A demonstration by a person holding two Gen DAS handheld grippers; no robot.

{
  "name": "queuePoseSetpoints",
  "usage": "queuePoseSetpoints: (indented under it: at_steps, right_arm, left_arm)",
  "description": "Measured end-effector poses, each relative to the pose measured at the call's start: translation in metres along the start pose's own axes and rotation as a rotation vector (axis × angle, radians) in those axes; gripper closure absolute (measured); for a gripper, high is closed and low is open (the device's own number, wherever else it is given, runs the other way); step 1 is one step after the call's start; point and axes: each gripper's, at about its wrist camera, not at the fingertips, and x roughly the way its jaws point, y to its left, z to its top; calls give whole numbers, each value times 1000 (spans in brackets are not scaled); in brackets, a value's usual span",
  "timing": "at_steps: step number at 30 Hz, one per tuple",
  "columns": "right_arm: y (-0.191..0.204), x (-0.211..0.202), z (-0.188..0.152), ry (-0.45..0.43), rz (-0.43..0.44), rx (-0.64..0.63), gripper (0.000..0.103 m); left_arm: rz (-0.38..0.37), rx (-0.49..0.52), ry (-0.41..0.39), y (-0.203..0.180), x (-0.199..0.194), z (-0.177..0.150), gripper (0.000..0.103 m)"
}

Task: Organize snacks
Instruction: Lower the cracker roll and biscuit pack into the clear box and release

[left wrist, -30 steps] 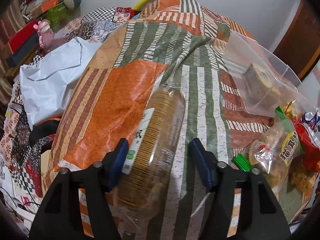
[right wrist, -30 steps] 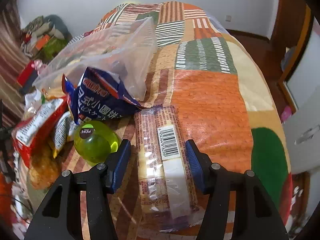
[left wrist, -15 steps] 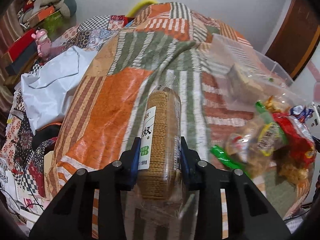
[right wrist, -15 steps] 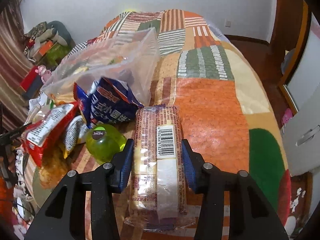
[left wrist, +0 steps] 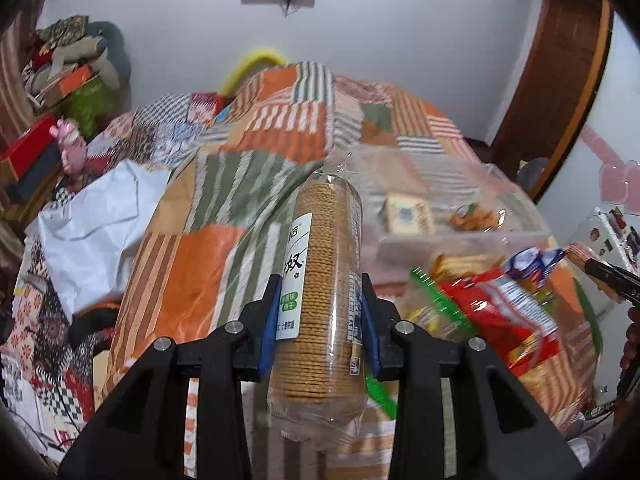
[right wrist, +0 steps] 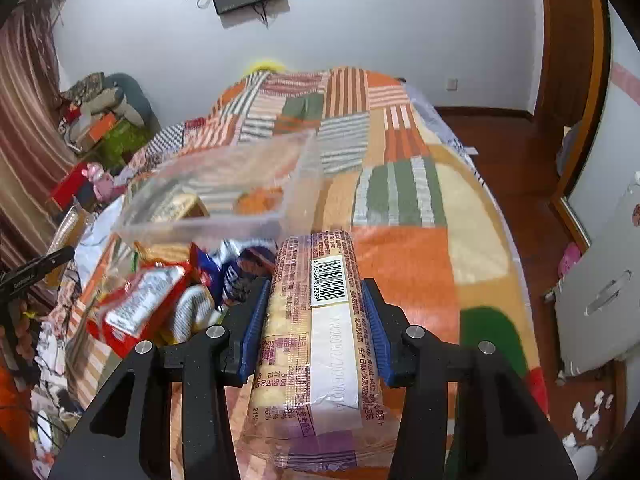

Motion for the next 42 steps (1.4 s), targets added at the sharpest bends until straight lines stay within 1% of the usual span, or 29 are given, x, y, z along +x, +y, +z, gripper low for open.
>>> queuePoseSetpoints:
  at_steps: [9,14,18,24,29,33,38,42]
  right_arm:
    - [13,-8,29,-86,30,-28,61]
    - [24,-4,38,-110,57,-49,61]
    - [29,2,46,-120,83,-59,61]
    - [38,15,63,-125,111,-101,61]
    - [45,35,73,-96,131,-118,61]
    - [51,49,80,-73,138,-150,61]
    - [61,72,91,-18,138,-198,61]
    - [70,90,94,27,147,-211,61]
  left_arm:
    - [-48,33,-52,-29,-5,29,68]
    - [-68,49,-75,-46,1,45,68]
    - [-78,47,-80,-55,9,55,68]
    - [-76,40,-58,-60,34,68,68]
    - [-82,37,-21,-60,57,75,68]
    - [-71,47,8,-62,74,77,68]
    - [-74,44,48,-60,93,78,68]
    - [-77,44,73,-57,104,76,68]
